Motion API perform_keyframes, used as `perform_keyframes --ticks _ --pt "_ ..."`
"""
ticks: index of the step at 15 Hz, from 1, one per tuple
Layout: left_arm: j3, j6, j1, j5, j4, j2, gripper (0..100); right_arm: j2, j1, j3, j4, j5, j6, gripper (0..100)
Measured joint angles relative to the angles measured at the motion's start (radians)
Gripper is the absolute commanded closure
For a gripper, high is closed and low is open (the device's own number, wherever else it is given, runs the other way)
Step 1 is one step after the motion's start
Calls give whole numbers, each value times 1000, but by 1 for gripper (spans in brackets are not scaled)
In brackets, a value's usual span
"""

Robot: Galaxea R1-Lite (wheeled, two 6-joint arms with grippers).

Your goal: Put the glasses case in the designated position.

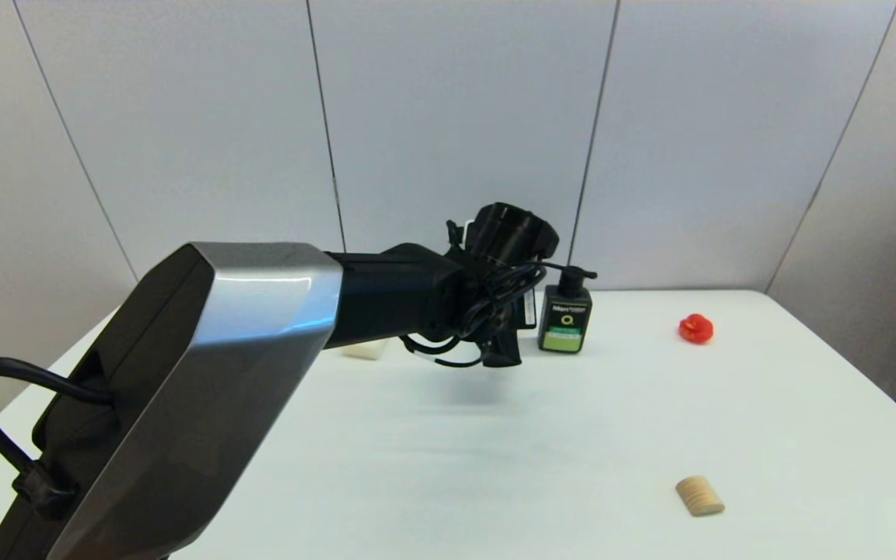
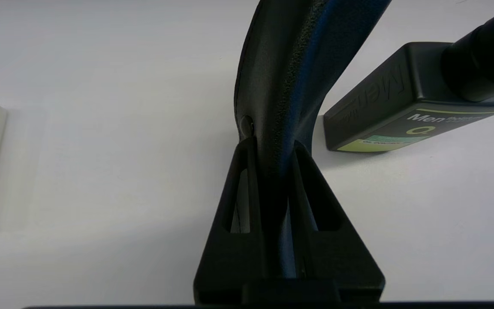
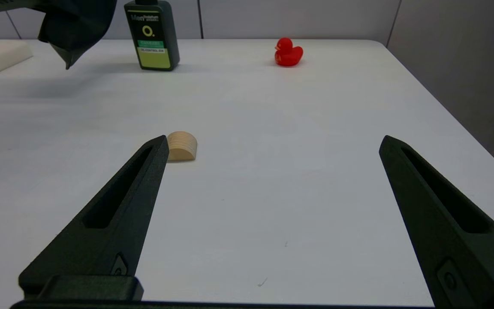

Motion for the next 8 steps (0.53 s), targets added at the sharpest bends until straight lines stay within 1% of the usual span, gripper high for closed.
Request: perform_keyframes --ticks 3,8 --pt "0 -51 0 0 0 3 100 0 0 0 0 0 -1 0" --pt "1 -63 -1 -1 0 5 100 0 0 0 0 0 -1 0"
